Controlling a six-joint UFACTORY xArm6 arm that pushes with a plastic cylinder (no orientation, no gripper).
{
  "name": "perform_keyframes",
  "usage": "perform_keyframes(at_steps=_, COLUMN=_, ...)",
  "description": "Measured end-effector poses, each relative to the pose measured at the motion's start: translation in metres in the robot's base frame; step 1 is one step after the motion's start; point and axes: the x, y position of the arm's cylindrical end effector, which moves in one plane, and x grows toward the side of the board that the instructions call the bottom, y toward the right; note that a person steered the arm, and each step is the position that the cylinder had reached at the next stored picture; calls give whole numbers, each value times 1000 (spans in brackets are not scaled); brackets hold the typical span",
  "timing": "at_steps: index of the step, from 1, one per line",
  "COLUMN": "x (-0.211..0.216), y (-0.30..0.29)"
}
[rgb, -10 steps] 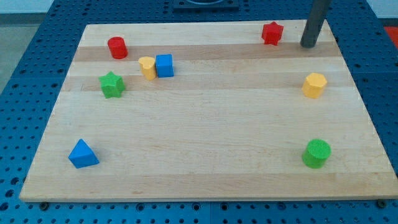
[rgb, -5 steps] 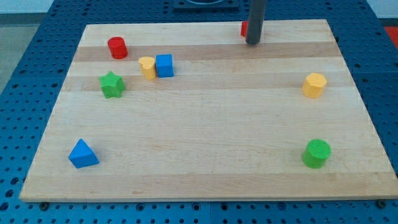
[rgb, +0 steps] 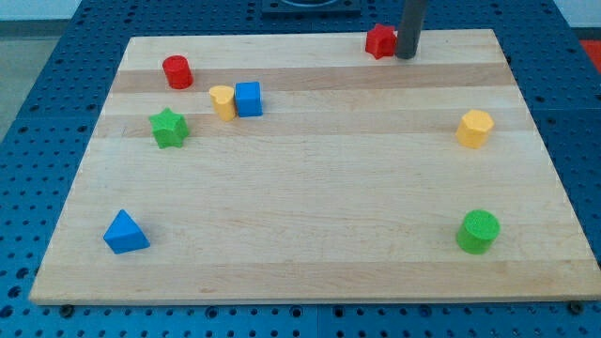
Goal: Slide the red star into the red circle
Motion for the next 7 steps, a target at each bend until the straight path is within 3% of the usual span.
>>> perform_keyframes(at_steps=1, x=-12, y=-13)
perform_keyframes(at_steps=4, x=-12, y=-345)
perform_keyframes(at_steps=5, x=-5, y=-287)
perform_keyframes(at_steps=7, x=48, y=-268)
